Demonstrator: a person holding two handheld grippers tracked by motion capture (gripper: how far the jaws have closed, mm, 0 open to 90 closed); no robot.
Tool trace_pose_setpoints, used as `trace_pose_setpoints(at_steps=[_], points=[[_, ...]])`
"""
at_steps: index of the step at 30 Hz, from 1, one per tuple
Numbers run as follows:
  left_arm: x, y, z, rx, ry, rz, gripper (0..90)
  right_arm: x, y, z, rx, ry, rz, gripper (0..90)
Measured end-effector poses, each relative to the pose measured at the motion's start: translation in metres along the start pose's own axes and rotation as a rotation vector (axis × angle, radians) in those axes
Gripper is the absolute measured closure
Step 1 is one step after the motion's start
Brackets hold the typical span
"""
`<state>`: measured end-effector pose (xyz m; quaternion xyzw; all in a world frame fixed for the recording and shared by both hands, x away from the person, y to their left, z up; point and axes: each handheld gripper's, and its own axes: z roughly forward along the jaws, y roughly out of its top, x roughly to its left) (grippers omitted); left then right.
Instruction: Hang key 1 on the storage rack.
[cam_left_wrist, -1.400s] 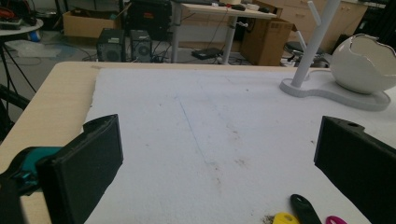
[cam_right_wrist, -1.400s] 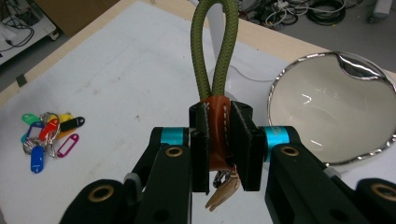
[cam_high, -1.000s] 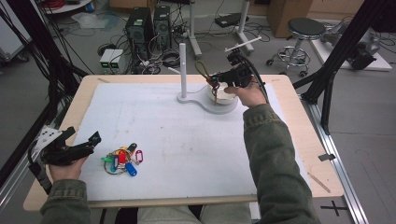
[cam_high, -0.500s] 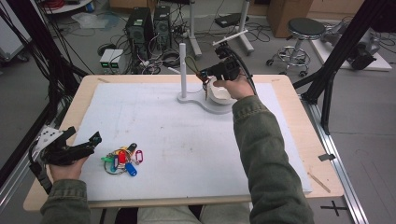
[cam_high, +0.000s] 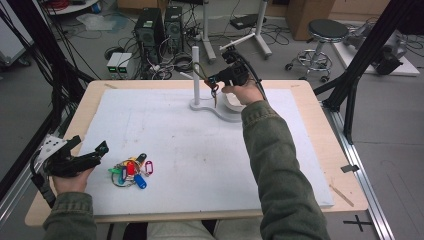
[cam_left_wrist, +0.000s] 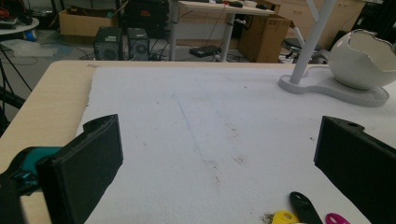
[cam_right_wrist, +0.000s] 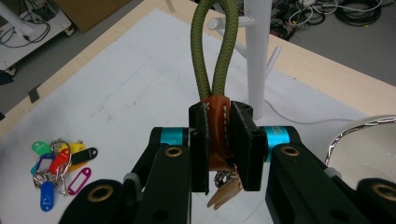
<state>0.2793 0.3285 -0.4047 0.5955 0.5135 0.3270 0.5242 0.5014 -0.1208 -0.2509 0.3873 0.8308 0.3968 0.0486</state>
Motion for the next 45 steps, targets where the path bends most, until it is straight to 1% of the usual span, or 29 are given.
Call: trace_pose_setpoints(at_steps=[1, 2, 5, 10, 17, 20, 24, 27, 32, 34, 35, 36, 38, 39, 41, 43, 44, 45], points=[[0.0, 0.0, 0.0, 0.0, -0.001, 0.0, 1.7, -0.001, 0.0, 0.001, -0.006, 0.001, -0.003, 77.9], [0.0, 0.0, 0.0, 0.0, 0.0, 0.0, 1.7, -0.001, -0.001, 0.002, -0.006, 0.006, 0.004, 77.9], [0.002, 0.0, 0.001, 0.0, 0.001, -0.001, 1.7, -0.003, 0.0, 0.005, -0.004, -0.004, -0.005, 77.9], [0.002, 0.0, 0.0, 0.0, 0.003, 0.001, 1.7, -0.007, -0.001, 0.011, 0.004, -0.013, 0.007, 77.9], [0.003, 0.0, -0.001, 0.002, 0.006, 0.005, 1.7, -0.007, 0.0, 0.018, -0.008, -0.02, -0.019, 77.9], [0.003, 0.0, -0.001, 0.0, 0.008, 0.001, 1.7, -0.01, 0.0, 0.021, -0.013, -0.027, -0.01, 77.8], [0.002, 0.0, -0.001, 0.001, 0.009, 0.004, 1.7, -0.013, -0.003, 0.025, -0.019, -0.034, -0.013, 77.6], [0.002, 0.0, -0.001, 0.001, 0.014, 0.006, 1.7, -0.016, -0.005, 0.031, -0.012, -0.041, -0.018, 77.4], [0.004, 0.0, -0.002, -0.008, 0.024, -0.007, 1.7, -0.02, -0.005, 0.041, -0.019, -0.049, -0.018, 77.3], [0.005, 0.0, -0.002, -0.005, 0.026, -0.009, 1.7, -0.021, -0.005, 0.046, -0.019, -0.049, -0.023, 77.3], [0.005, 0.0, -0.002, -0.007, 0.028, -0.006, 1.7, -0.021, -0.005, 0.048, -0.019, -0.048, -0.024, 78.8], [0.005, 0.0, -0.002, -0.011, 0.027, -0.01, 1.7, -0.022, -0.006, 0.05, -0.022, -0.039, -0.017, 83.0], [0.005, 0.0, -0.003, -0.012, 0.028, -0.01, 1.7, -0.024, -0.006, 0.051, -0.037, -0.024, -0.004, 83.0], [0.005, 0.0, -0.003, -0.013, 0.03, -0.009, 1.7, -0.024, -0.006, 0.051, -0.041, -0.025, 0.006, 81.4], [0.005, 0.0, -0.004, -0.011, 0.032, -0.008, 1.7, -0.024, -0.006, 0.05, -0.041, -0.035, 0.021, 72.8], [0.006, 0.0, -0.005, -0.011, 0.033, -0.009, 1.7, -0.022, -0.007, 0.049, -0.036, -0.081, 0.018, 57.9], [0.006, 0.0, -0.005, -0.013, 0.034, -0.01, 1.7, -0.02, -0.007, 0.047, -0.032, -0.132, 0.025, 49.1], [0.006, 0.0, -0.005, -0.013, 0.035, -0.01, 1.7, -0.019, -0.007, 0.045, -0.03, -0.158, 0.03, 45.3]])
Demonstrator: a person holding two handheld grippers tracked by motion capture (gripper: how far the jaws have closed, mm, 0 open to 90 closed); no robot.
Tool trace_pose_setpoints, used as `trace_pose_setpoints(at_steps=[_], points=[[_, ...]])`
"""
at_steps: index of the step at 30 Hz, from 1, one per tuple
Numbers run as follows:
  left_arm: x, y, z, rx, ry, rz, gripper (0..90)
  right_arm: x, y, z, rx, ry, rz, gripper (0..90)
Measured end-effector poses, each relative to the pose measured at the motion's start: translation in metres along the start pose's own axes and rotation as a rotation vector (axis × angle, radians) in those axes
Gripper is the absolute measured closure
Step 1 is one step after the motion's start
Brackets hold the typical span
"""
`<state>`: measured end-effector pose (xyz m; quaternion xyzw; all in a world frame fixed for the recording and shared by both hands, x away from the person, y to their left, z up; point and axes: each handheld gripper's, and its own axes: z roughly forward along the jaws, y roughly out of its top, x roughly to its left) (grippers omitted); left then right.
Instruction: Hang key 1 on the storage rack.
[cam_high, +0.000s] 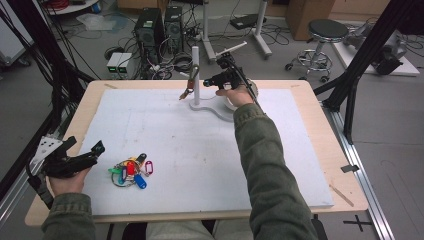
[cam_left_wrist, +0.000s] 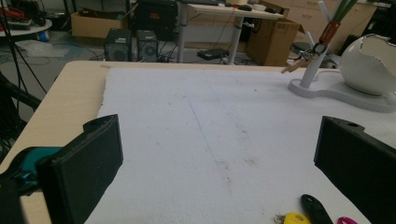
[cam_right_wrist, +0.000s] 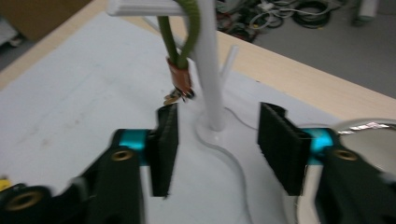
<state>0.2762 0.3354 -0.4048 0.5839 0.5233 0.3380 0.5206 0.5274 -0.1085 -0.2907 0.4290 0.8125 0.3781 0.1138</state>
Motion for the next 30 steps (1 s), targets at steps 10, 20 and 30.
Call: trace_pose_setpoints(at_steps=[10, 20, 30], points=[[-0.001, 0.0, 0.0, 0.0, 0.0, 0.002, 1.7, -0.002, -0.004, -0.027, 0.044, -0.055, -0.015, 14.5], [-0.002, 0.0, 0.001, 0.006, -0.006, 0.011, 1.7, -0.012, -0.022, -0.05, 0.055, -0.046, -0.002, 1.6], [-0.002, 0.0, 0.002, 0.008, -0.007, 0.011, 1.7, -0.02, -0.044, -0.061, 0.018, -0.023, -0.005, 1.7]])
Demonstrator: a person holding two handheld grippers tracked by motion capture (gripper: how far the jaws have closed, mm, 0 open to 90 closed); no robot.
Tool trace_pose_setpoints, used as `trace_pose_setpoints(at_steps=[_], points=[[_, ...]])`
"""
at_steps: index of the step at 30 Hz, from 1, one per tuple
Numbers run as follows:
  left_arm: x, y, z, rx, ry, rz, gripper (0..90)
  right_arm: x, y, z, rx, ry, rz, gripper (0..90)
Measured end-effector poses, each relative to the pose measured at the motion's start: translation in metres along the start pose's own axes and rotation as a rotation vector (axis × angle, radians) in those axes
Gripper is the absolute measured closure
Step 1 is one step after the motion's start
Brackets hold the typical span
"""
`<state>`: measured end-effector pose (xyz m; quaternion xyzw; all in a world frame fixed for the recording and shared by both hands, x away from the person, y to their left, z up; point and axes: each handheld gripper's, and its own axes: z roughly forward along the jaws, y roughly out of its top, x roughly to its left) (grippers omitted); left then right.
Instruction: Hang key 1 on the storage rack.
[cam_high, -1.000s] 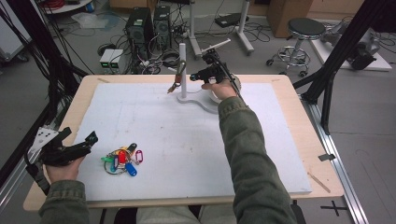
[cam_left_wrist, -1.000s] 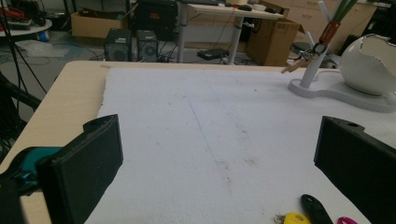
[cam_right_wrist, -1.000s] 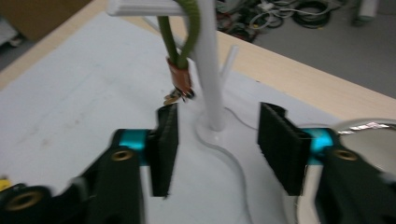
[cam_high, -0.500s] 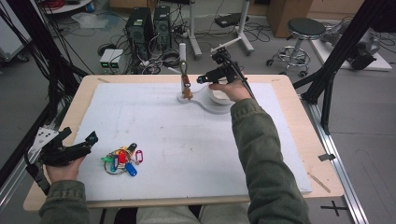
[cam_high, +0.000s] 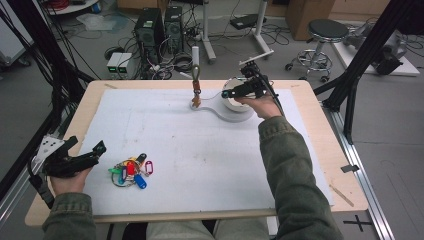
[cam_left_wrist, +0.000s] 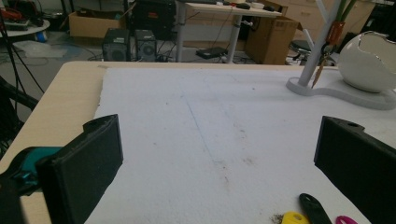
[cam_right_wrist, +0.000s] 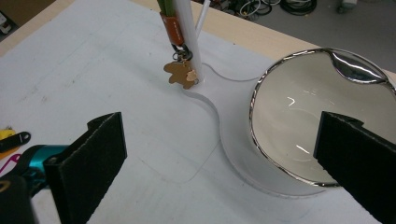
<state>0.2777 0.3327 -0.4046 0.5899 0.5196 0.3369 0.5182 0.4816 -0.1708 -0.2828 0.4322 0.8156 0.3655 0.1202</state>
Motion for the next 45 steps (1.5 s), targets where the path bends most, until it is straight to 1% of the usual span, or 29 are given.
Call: trace_pose_setpoints(at_steps=[3, 5, 6, 9, 12, 15, 21, 26, 29, 31, 33, 36, 37, 45], points=[[0.0, 0.0, 0.001, 0.003, -0.001, 0.002, 1.7, -0.002, -0.007, -0.001, -0.003, -0.001, -0.005, 1.6], [0.0, 0.0, 0.001, 0.004, -0.003, 0.004, 1.7, -0.003, -0.01, -0.001, 0.006, -0.007, -0.007, 1.6], [0.0, 0.0, 0.001, 0.003, -0.004, 0.003, 1.7, -0.003, -0.011, -0.002, 0.002, -0.014, -0.006, 1.7], [0.0, 0.0, 0.001, 0.003, -0.006, 0.001, 1.7, -0.006, -0.016, -0.003, -0.009, -0.01, 0.007, 1.7], [0.001, 0.0, 0.001, 0.002, -0.007, -0.002, 1.7, -0.007, -0.021, -0.005, -0.012, -0.018, 0.013, 1.7], [0.001, 0.0, 0.001, 0.003, -0.008, -0.002, 1.7, -0.009, -0.027, -0.007, -0.013, -0.022, 0.01, 1.7], [0.0, 0.0, 0.001, 0.004, -0.009, -0.002, 1.7, -0.013, -0.038, -0.016, -0.033, -0.012, 0.027, 1.7], [0.0, 0.0, 0.001, 0.006, -0.009, -0.001, 1.7, -0.017, -0.049, -0.022, -0.045, -0.015, 0.036, 1.7], [0.0, 0.0, 0.001, 0.006, -0.008, -0.001, 1.7, -0.019, -0.056, -0.023, -0.047, -0.016, 0.035, 1.7], [0.0, 0.0, 0.001, 0.005, -0.008, -0.002, 1.7, -0.02, -0.06, -0.024, -0.048, -0.019, 0.043, 1.7], [0.0, 0.0, 0.001, 0.005, -0.008, -0.001, 1.7, -0.022, -0.066, -0.025, -0.055, -0.013, 0.046, 1.7], [0.0, 0.0, 0.001, 0.004, -0.007, -0.002, 1.7, -0.022, -0.072, -0.026, -0.072, -0.005, 0.051, 1.7], [0.0, 0.0, 0.001, 0.003, -0.006, -0.004, 1.7, -0.022, -0.075, -0.026, -0.076, -0.006, 0.044, 1.7], [0.0, 0.0, 0.001, 0.001, -0.007, -0.006, 1.7, -0.018, -0.091, -0.029, -0.085, -0.017, 0.037, 1.7]])
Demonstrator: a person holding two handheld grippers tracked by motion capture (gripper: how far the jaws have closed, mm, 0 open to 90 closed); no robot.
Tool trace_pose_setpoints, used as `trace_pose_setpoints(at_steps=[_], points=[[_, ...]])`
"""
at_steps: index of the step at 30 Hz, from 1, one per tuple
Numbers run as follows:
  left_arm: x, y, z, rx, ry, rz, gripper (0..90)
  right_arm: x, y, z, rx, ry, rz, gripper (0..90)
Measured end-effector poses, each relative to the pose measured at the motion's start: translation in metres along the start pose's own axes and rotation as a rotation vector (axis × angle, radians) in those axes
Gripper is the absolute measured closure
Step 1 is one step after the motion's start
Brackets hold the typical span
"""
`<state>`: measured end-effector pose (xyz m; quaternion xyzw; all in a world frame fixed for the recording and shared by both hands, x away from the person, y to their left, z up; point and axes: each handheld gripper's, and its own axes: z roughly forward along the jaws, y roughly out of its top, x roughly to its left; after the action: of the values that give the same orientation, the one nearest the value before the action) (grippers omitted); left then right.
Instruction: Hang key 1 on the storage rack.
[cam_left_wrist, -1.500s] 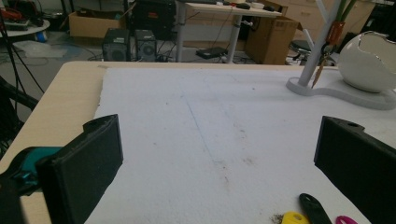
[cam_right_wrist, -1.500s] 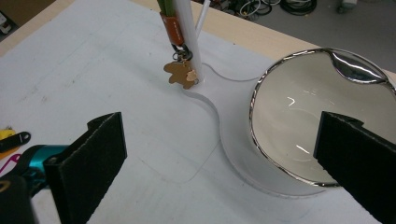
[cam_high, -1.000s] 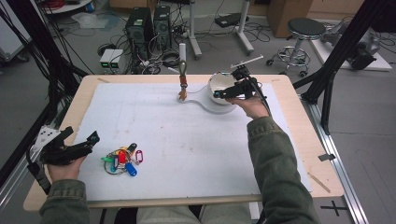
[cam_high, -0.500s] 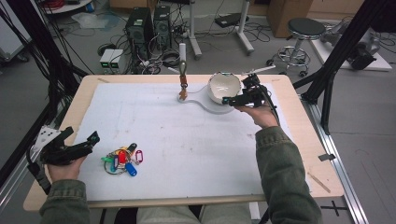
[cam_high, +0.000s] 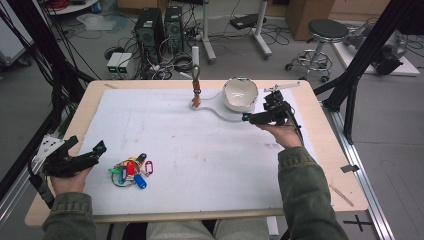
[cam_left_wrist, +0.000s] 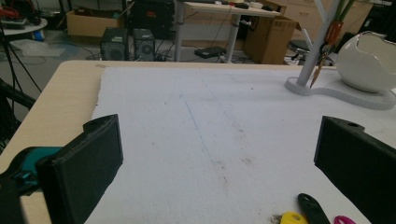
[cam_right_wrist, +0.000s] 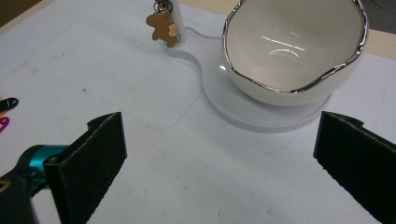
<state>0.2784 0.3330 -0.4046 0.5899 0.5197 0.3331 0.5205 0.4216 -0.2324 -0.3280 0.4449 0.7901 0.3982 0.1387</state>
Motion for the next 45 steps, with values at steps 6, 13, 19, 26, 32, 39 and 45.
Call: trace_pose_setpoints(at_steps=[6, 13, 19, 26, 32, 39, 45], points=[[0.0, 0.0, 0.0, -0.001, 0.002, -0.002, 1.7, 0.002, -0.016, -0.004, -0.01, -0.009, -0.03, 1.6], [0.0, 0.0, -0.001, -0.001, 0.002, -0.001, 1.7, 0.001, -0.031, -0.013, -0.064, -0.04, -0.047, 1.6], [0.0, 0.0, 0.0, 0.0, 0.001, -0.002, 1.7, -0.002, -0.044, -0.024, -0.132, -0.059, -0.047, 1.6], [0.0, 0.0, 0.0, 0.0, 0.001, -0.003, 1.7, -0.002, -0.062, -0.027, -0.152, -0.074, -0.05, 1.6], [0.0, 0.0, -0.001, 0.002, 0.002, -0.001, 1.7, 0.0, -0.08, -0.027, -0.207, -0.122, -0.061, 1.6], [0.0, 0.0, -0.001, 0.002, 0.001, 0.0, 1.7, -0.004, -0.1, -0.032, -0.269, -0.118, -0.005, 1.6], [0.0, 0.0, -0.001, 0.003, -0.001, -0.002, 1.7, -0.006, -0.114, -0.035, -0.295, -0.123, 0.016, 1.6]])
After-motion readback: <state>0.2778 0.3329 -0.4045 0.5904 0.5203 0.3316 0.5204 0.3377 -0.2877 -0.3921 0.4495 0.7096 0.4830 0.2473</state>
